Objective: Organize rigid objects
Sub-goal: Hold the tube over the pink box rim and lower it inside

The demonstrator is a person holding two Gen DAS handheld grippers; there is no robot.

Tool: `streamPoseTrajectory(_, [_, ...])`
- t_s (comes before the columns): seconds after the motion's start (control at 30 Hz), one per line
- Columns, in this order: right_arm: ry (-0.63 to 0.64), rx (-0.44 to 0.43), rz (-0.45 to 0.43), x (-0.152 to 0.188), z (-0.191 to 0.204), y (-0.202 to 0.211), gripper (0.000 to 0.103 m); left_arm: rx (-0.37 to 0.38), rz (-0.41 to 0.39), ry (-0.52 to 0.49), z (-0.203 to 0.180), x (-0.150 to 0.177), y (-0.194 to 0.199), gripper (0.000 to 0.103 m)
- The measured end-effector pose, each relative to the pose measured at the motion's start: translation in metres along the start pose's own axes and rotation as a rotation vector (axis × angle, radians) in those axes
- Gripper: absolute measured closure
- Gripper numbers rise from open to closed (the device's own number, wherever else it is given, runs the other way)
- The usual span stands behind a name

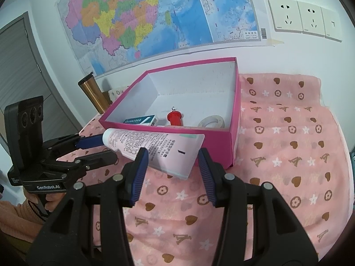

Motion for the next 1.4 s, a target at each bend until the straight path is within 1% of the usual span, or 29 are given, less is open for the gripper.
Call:
streamPoseTrajectory(0.57, [-0.002, 0.007, -0.014, -0.006, -0.007, 0.001, 0.053, 0.000, -0.007, -0.014, -0.003, -0.005, -0.003, 0.046])
streamPoseTrajectory(1.4, [0.000, 0.010, -0.030, -0.015, -0.009, -0.001, 0.053, -0.003, -0.013, -0.002, 0.001, -0.015, -0.009, 0.046])
Point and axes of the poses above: each gripper's, at about its wrist camera, not at the fingertips, and y roughly against the way its jaws point, z to its left, x to its underside, the point moved 9 cm from there along -y, roughly the way its jaws point, and after that the axes turned 13 degrees about y, right-handed, at the moved point
